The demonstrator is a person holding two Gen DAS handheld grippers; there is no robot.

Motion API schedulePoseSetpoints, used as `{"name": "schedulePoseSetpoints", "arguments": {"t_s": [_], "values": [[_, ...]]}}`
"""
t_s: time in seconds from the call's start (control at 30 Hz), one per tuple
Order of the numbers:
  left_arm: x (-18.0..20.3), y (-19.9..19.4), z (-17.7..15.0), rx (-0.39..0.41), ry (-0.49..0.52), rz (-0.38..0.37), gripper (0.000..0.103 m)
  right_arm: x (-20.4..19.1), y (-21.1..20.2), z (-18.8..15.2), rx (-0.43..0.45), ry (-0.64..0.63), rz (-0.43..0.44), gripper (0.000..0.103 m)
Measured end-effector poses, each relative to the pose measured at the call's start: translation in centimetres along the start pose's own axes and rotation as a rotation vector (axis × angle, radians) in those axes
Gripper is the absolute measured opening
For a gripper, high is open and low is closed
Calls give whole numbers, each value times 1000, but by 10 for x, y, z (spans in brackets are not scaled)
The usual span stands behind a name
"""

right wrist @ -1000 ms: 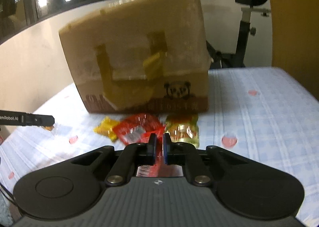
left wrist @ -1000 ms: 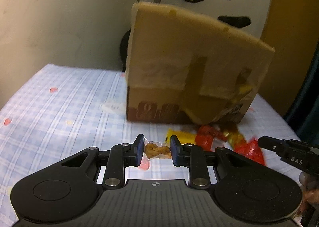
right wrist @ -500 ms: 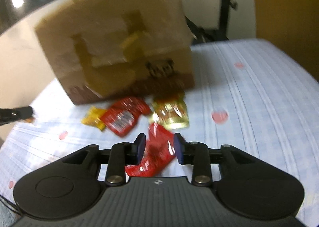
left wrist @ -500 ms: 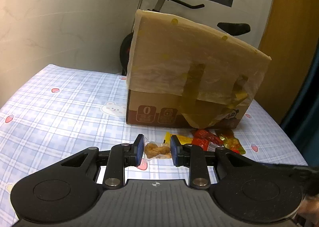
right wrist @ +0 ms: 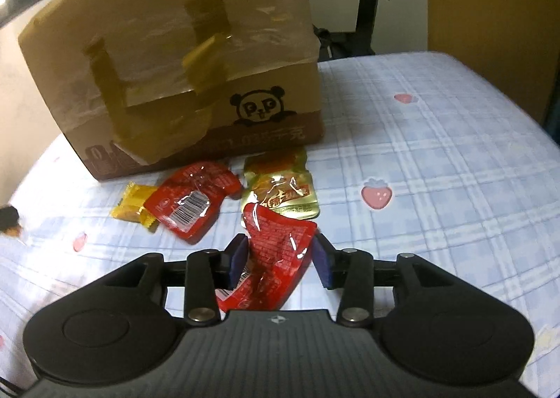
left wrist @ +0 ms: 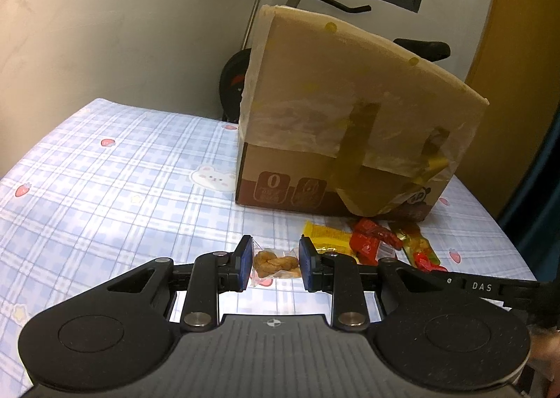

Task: Organize snacks
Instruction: 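Carry the red packet and orange snack over the box and open both tools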

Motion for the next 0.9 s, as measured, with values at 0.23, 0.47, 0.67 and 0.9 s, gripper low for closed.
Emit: {"name": "schedulePoseSetpoints", "arguments": {"t_s": [0.23, 0.47, 0.67, 0.9], "values": [[2, -1, -2, -2, 6, -4, 30, -12, 10, 3, 4, -27, -8, 55], [0, -3, -2, -1, -4, -1, 30, -28, 15, -6, 26, -217, -62, 53], [2, -6, -1, 8, 4, -12, 30, -17, 2, -12, 46, -204, 5, 49], [8, -11, 17, 48, 43, -42, 30, -19, -32, 12, 169, -176, 82, 49]]}}
Point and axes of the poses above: each gripper's, at about its wrist camera, not at the fingertips, and y roughly the way its jaws point, x to its right, z to its top, the point moved 2 cm from there along y, roughly the way its jaws point, and after that the axes turned 7 degrees about y, right-handed, at the moved point
